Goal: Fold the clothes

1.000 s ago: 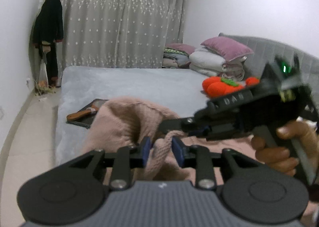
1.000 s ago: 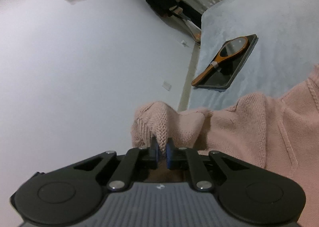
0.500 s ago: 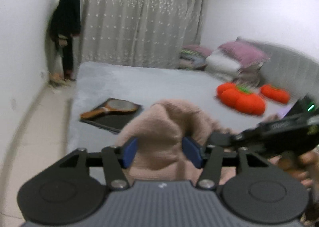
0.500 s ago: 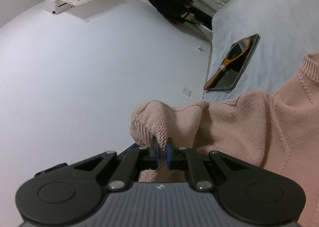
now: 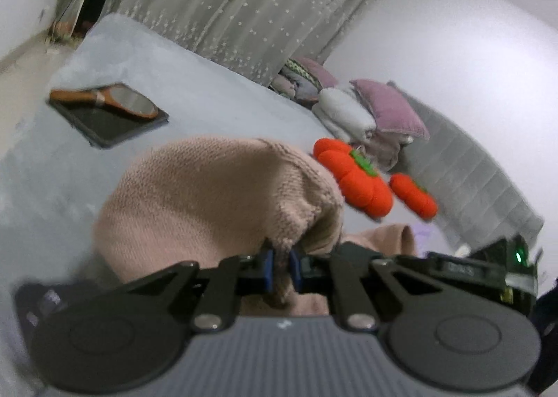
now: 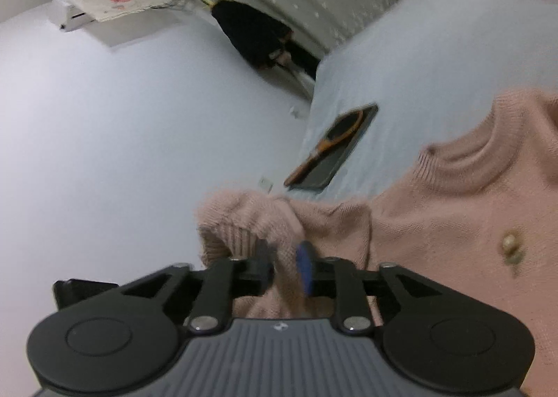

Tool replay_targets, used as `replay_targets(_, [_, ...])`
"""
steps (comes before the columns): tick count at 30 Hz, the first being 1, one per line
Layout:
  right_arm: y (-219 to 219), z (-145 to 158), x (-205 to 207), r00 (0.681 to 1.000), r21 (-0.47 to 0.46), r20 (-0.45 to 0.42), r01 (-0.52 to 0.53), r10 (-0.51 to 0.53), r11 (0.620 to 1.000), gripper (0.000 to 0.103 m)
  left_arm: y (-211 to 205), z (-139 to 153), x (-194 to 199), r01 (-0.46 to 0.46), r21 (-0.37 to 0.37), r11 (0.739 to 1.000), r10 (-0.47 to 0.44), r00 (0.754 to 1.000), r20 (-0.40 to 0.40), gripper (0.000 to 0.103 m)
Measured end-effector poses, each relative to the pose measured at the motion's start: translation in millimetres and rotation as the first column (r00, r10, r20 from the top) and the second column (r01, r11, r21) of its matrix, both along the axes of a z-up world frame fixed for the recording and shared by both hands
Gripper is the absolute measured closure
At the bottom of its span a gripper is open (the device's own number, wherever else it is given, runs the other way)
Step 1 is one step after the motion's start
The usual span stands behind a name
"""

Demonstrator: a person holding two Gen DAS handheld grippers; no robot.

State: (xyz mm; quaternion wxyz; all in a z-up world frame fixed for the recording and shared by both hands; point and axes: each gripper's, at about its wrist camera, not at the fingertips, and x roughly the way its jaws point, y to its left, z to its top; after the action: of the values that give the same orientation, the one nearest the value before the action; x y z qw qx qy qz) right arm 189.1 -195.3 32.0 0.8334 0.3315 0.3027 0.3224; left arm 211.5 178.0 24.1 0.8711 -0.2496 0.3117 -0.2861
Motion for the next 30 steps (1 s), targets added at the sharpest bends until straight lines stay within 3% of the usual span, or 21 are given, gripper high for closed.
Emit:
replay_targets(4, [-0.4,19.8,-26.2,0.995,-0.021,0.098,-0.028,0.030,0.999,0.071,3.7,-12.4,-3.9,0.011,-0.109,0.994,-0.014,1.000,-0.027,0.093])
replay_targets(10, [15.6,18.9,-42.2,0.991,-0.075,0.124,-0.044,0.053,0.996,0.071,4.4,-15.5,-10.9,0.047,-0.244,0.969,-0.050,0.999,-0.006,0.093])
replay_targets(14, [13.4,9.3,-37.8,0.994,0.007,0.103,-0.049,0.048,0.999,0.072,4.1,-17.7,-12.3,0.072,-0.234,0.970,-0.073,0.997,0.001,0.094])
replay_targets(15, [12.8,6.9,-36.6,0.994,0.027,0.097,-0.050,0.047,0.998,0.074,5.5,-19.1,-12.0,0.077,-0.237,0.968,-0.079,0.997,0.000,0.094])
replay_targets(16, [12.3,4.4,-35.5,0.995,0.048,0.092,-0.051,0.046,0.998,0.087,6.9,-20.6,-11.6,0.082,-0.240,0.967,-0.085,0.996,-0.001,0.094])
replay_targets(17, [11.7,2.0,-34.4,0.995,0.068,0.087,-0.051,0.045,0.996,0.091,9.0,-21.2,-11.0,0.083,-0.240,0.967,-0.085,0.996,-0.001,0.094])
replay_targets(21, [6.2,-3.8,-31.0,0.995,0.159,0.064,-0.084,0.075,0.984,0.092,17.1,-20.7,-9.7,0.082,-0.235,0.969,-0.083,0.997,0.003,0.094])
replay_targets(24, [-3.8,0.3,-31.6,0.991,0.278,0.064,-0.133,0.119,0.951,0.093,21.6,-13.0,-11.3,0.086,-0.224,0.971,-0.082,0.996,0.028,0.093])
replay_targets(27, [-11.4,3.6,-30.7,0.984,0.409,0.071,-0.178,0.163,0.895,0.093,21.3,0.6,-16.9,0.094,-0.194,0.976,-0.083,0.994,0.067,0.091])
replay_targets(30, [-16.1,6.4,-30.8,0.978,0.496,0.079,-0.207,0.193,0.843,0.093,20.2,16.6,-24.2,0.103,-0.155,0.983,-0.086,0.990,0.111,0.076])
